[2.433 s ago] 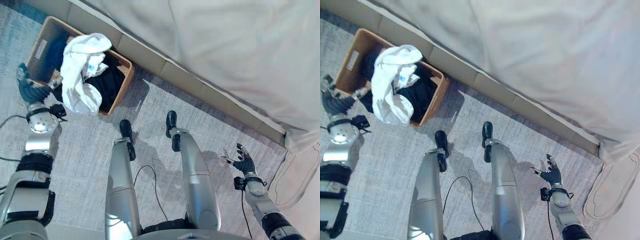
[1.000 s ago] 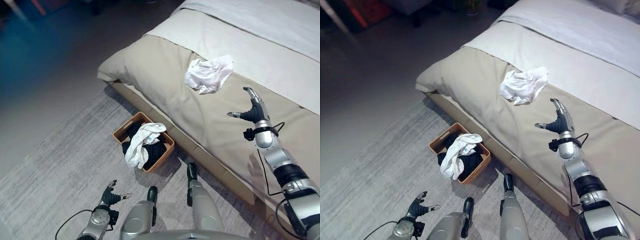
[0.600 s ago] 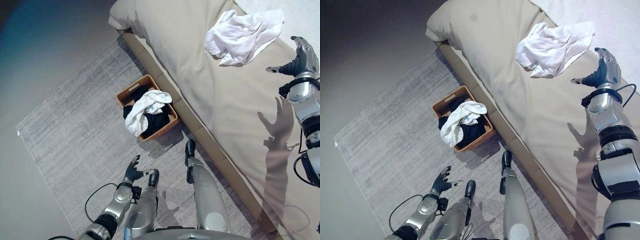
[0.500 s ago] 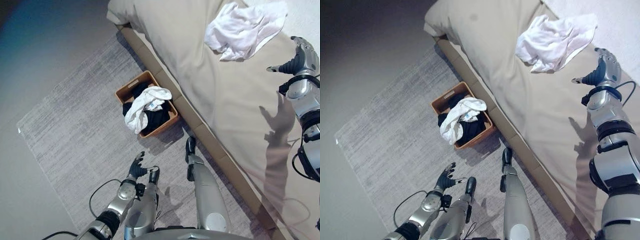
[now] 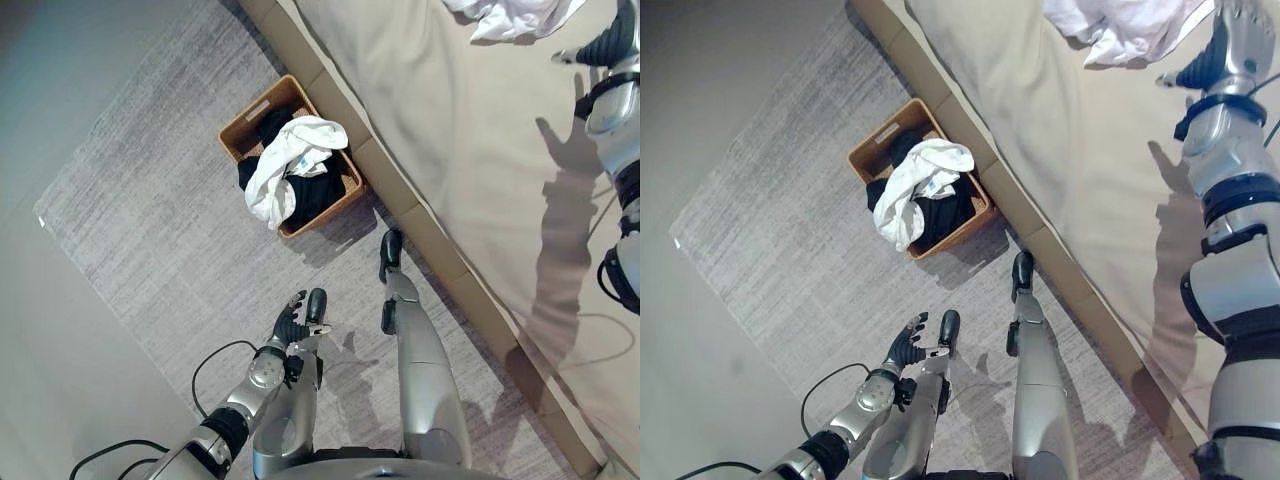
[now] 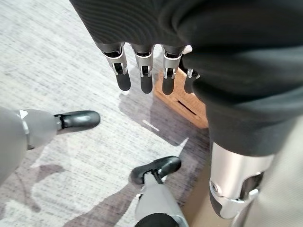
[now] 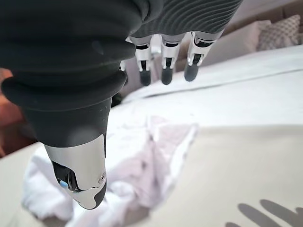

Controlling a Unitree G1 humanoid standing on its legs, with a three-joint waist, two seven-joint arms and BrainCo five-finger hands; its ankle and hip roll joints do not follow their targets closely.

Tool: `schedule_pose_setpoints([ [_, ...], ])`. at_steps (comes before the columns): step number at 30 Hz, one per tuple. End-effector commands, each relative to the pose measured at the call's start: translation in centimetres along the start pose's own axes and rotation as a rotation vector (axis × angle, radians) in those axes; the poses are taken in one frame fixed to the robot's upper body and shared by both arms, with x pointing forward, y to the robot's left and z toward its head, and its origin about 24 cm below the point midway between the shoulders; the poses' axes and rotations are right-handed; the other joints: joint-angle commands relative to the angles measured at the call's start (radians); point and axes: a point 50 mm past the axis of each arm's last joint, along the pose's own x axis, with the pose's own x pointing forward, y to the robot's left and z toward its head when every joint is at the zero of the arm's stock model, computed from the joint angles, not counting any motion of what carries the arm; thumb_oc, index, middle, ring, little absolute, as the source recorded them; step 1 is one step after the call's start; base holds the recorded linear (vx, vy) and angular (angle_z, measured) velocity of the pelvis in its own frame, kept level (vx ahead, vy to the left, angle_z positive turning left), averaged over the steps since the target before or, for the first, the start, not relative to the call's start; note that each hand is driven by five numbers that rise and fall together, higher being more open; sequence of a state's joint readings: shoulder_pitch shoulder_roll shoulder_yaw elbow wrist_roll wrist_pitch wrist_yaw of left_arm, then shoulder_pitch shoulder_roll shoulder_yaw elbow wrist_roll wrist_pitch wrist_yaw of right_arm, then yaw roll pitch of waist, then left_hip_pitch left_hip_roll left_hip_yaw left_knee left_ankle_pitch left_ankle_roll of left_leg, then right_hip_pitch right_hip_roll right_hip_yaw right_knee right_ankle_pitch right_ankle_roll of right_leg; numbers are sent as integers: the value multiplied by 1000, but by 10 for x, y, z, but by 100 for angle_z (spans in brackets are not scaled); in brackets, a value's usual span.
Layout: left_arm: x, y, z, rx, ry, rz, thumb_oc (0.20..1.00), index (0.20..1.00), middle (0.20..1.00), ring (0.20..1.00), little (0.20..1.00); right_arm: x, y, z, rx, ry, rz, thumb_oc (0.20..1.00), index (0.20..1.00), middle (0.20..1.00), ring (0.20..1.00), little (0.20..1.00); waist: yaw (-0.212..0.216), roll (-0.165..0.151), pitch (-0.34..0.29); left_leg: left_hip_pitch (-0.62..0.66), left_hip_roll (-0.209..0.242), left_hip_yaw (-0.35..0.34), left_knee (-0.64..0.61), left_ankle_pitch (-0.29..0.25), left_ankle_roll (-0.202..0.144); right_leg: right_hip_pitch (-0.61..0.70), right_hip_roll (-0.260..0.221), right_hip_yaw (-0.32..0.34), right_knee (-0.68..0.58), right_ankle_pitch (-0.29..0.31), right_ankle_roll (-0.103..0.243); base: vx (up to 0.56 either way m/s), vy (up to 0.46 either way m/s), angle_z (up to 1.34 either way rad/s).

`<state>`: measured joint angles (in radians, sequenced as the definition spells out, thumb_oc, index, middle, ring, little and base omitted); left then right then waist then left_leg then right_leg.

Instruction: Pick up clothes into the bucket

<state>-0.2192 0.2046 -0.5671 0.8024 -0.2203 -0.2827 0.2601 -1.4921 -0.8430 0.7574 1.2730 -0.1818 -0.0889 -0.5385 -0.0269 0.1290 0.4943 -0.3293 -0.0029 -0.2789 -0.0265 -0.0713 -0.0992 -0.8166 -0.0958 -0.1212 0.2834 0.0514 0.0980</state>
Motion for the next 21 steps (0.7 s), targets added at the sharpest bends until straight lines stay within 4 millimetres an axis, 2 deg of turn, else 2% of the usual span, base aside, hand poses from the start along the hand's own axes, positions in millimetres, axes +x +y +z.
schedule_pose_setpoints([
  [1, -1, 11, 12, -29, -79, 34, 1000, 1000, 1000, 1000, 1000, 24, -60, 1, -73, -31, -214, 1000, 1000, 1000, 1000, 1000, 26, -9, 26, 62, 4, -10, 60, 54, -25, -44, -29, 104, 203, -53, 14, 15, -38, -4],
  [5, 0, 5, 21, -45, -115, 15, 1000, 1000, 1000, 1000, 1000, 31, -73, 19, -47, -71, -272, 1000, 1000, 1000, 1000, 1000, 32, -11, 26, 57, 16, -12, 60, 58, -31, -67, -36, 92, 230, -66, 13, 9, -35, 1],
  [10, 1, 5, 27, -62, -138, 13, 1000, 1000, 1000, 1000, 1000, 36, -81, 30, -48, -93, -284, 1000, 1000, 1000, 1000, 1000, 37, -20, 26, 53, 24, -20, 59, 60, -35, -78, -39, 84, 239, -70, 14, -3, -31, 3],
  [21, 0, 12, 31, -82, -156, 17, 1000, 1000, 1000, 1000, 1000, 45, -97, 38, 4, -83, -210, 1000, 1000, 1000, 1000, 1000, 63, -24, 26, 15, 45, -40, 63, 65, -41, -150, -53, 67, 306, -102, 7, 14, -29, 11],
])
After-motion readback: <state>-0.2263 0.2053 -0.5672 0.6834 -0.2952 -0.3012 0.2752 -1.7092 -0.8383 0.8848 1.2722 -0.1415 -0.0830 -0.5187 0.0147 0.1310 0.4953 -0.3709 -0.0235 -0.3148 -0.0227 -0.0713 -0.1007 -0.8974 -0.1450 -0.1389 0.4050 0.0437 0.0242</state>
